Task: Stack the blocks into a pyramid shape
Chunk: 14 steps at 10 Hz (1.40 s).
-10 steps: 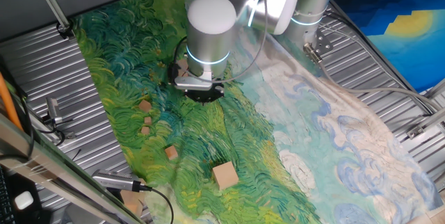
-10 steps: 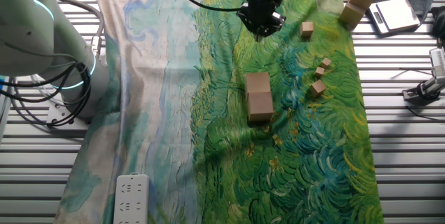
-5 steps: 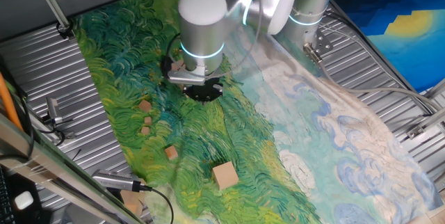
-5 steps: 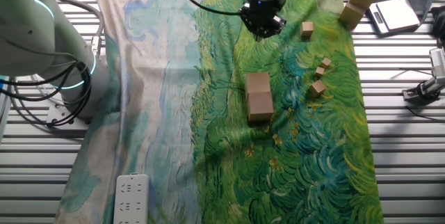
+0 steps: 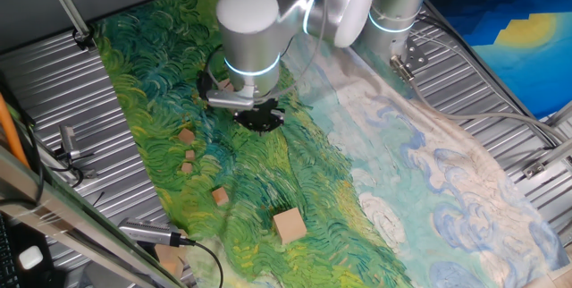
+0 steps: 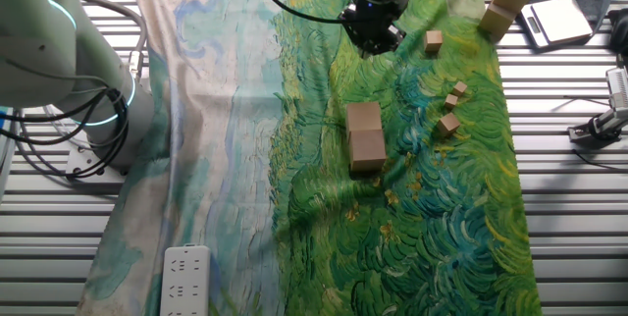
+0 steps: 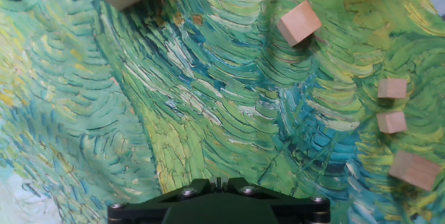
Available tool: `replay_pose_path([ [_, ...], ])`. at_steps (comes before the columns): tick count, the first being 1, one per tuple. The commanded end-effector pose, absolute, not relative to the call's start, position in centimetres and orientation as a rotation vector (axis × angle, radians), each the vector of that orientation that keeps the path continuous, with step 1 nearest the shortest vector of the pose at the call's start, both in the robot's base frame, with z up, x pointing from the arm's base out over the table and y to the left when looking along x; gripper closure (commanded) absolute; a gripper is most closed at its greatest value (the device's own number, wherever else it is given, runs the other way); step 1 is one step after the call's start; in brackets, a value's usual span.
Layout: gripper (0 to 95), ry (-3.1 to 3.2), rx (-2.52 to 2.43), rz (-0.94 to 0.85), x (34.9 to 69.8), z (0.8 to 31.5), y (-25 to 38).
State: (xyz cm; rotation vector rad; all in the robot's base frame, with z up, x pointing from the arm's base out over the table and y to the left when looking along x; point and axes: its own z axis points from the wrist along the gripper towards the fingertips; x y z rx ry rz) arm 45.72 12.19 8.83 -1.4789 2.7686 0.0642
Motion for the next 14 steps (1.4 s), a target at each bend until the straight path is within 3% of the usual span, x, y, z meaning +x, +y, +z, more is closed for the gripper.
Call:
replay_pose_path([
  [1,95.0,2.769,-1.478,0.069,45.7,8.8,12.3],
  [6,95.0,2.805,-1.451,0.058,45.9,9.1,13.0],
  [14,95.0,2.863,-1.307,0.080,48.3,10.1,25.5],
])
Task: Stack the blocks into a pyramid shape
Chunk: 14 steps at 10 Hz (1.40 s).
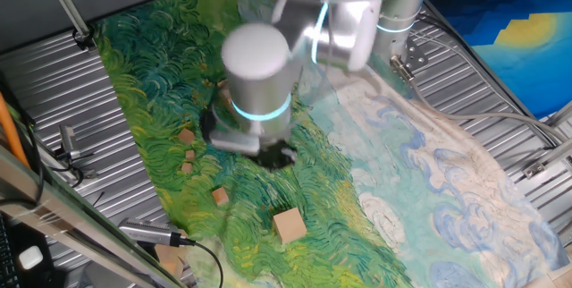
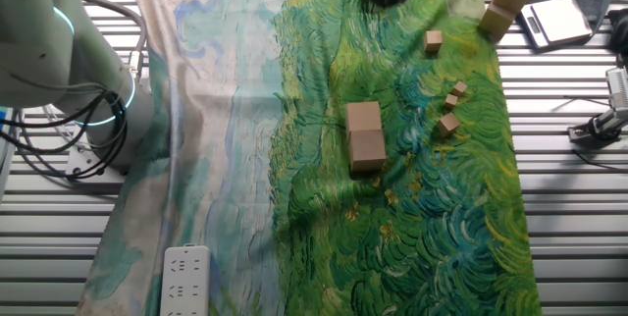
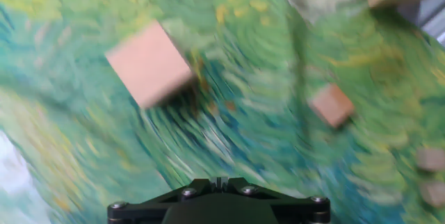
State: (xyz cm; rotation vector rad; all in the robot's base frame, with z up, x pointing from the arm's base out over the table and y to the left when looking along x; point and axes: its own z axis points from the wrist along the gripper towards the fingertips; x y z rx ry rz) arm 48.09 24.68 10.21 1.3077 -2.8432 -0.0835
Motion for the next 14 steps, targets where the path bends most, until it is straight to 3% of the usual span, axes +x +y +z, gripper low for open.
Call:
replay_pose_path([
  [1,95.0,-2.858,1.293,-0.085,48.2,9.9,27.2],
  [8,95.0,-2.867,1.246,-0.037,47.3,9.3,32.9],
  [14,95.0,-2.845,1.272,-0.009,47.1,9.1,33.5],
])
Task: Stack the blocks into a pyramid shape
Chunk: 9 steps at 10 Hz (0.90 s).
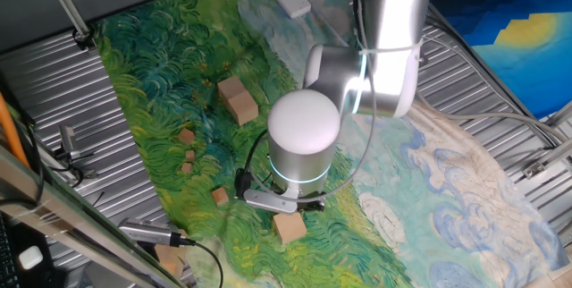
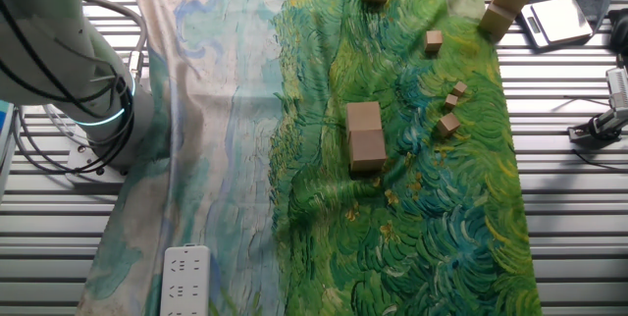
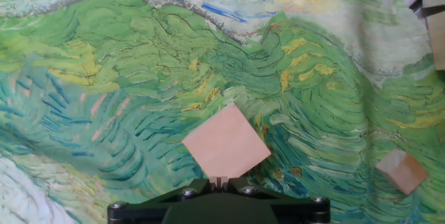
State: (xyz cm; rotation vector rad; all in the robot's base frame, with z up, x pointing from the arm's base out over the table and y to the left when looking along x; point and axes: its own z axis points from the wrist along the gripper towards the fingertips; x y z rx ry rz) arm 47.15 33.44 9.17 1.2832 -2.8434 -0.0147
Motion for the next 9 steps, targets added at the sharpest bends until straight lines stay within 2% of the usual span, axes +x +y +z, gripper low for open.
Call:
replay_pose_path([
  [1,95.0,-2.846,1.269,-0.006,47.1,9.1,33.7],
  [9,95.0,-2.846,1.277,-0.006,46.8,8.9,34.7],
])
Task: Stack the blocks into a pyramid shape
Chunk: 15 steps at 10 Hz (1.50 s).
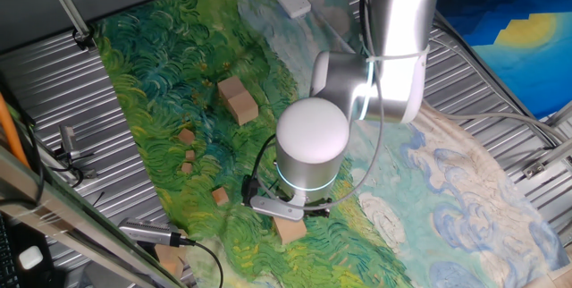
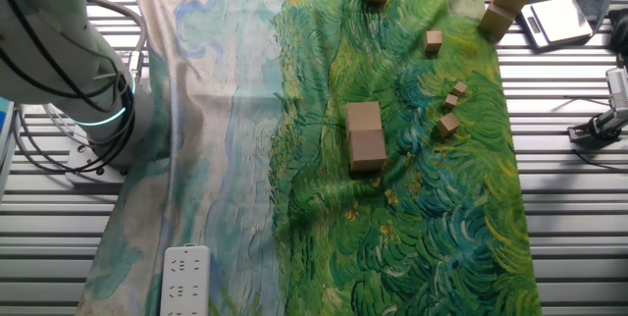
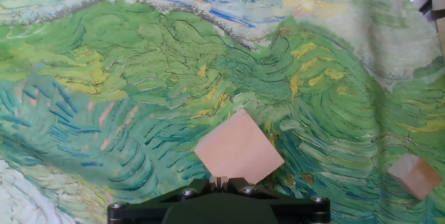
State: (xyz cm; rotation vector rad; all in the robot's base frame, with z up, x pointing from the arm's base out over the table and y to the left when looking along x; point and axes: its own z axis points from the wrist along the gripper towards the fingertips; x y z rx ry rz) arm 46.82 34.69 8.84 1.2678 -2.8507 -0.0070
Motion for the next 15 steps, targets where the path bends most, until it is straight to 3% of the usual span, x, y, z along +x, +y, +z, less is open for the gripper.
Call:
replay_pose_path([
  [1,95.0,-2.837,1.297,-0.006,46.77,8.86,34.73],
  [15,95.0,-2.711,1.555,-0.021,46.61,9.10,34.71],
])
